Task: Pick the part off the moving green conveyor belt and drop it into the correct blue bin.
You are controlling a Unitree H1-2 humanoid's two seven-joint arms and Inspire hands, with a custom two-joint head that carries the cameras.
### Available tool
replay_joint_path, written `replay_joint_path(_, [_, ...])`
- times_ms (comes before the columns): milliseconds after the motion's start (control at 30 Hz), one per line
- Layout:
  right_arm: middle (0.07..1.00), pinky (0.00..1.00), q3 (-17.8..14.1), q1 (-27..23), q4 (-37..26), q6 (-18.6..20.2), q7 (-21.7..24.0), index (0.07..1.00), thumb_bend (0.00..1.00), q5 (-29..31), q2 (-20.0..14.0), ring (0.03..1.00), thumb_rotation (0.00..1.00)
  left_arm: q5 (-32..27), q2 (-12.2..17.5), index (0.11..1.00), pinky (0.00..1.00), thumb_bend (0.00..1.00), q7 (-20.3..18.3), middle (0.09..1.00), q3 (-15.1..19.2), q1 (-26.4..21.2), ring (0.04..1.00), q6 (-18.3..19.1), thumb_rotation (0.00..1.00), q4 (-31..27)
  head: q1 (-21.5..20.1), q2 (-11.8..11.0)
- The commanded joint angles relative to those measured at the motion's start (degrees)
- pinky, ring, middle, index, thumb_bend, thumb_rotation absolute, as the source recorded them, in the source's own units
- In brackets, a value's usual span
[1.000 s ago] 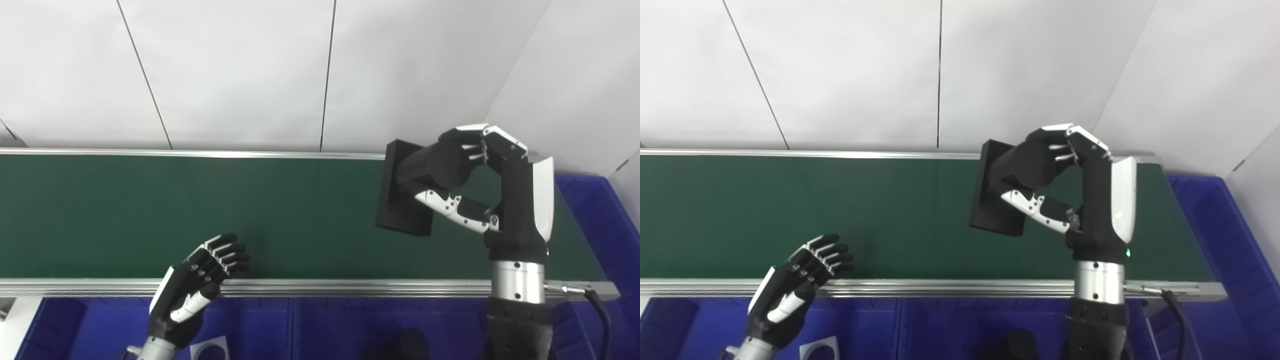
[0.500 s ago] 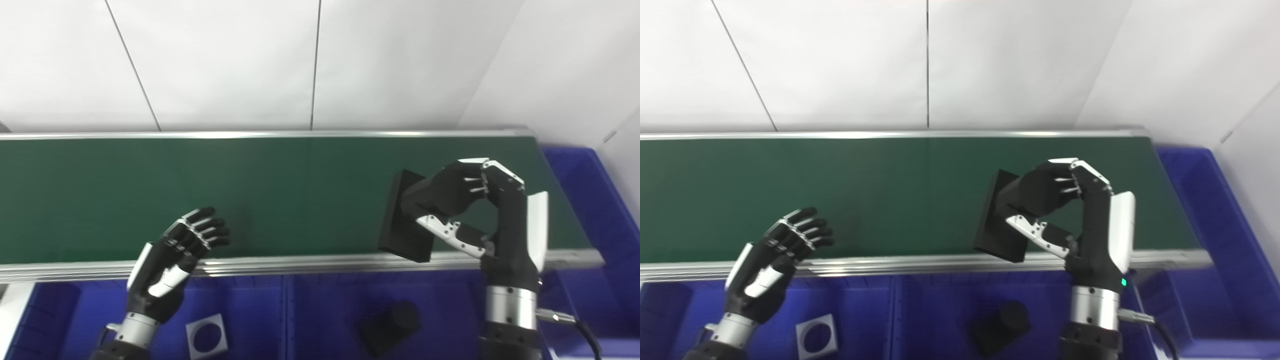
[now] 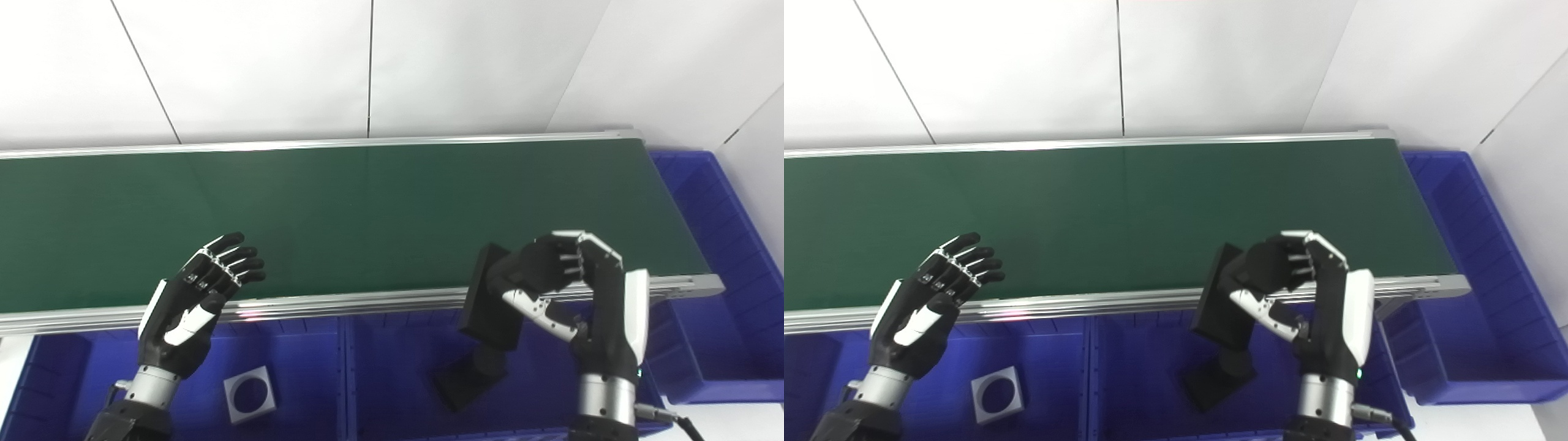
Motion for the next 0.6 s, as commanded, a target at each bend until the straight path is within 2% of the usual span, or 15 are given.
replay_joint_path(0, [0.519,0.35,-0.38,0.95,-0.39,-3.62,-2.33,0.503,0.5,0.58,1.09,0.455,0.0,-0.93,0.85,0.754,0.66,0.8,-0.82,0.701,0.49,-1.05,0.679,-0.42,0.38,-2.47,-0.02,0.0])
replay_joint_path(133, [0.518,0.35,-1.24,2.12,1.26,-3.29,-3.83,0.5,0.5,1.0,1.66,0.455,0.0,-0.81,0.99,0.752,0.66,0.8,-0.49,0.701,0.76,-0.87,0.68,0.43,0.38,-3.4,-0.36,0.43])
replay_joint_path(567, [0.509,0.35,-4.67,3.74,8.01,-6.16,-9.04,0.506,0.5,4.0,1.0,0.45,0.0,-0.89,1.27,0.751,0.65,0.82,-0.85,0.697,1.45,-1.11,0.674,1.25,0.39,-3.55,-1.12,0.99])
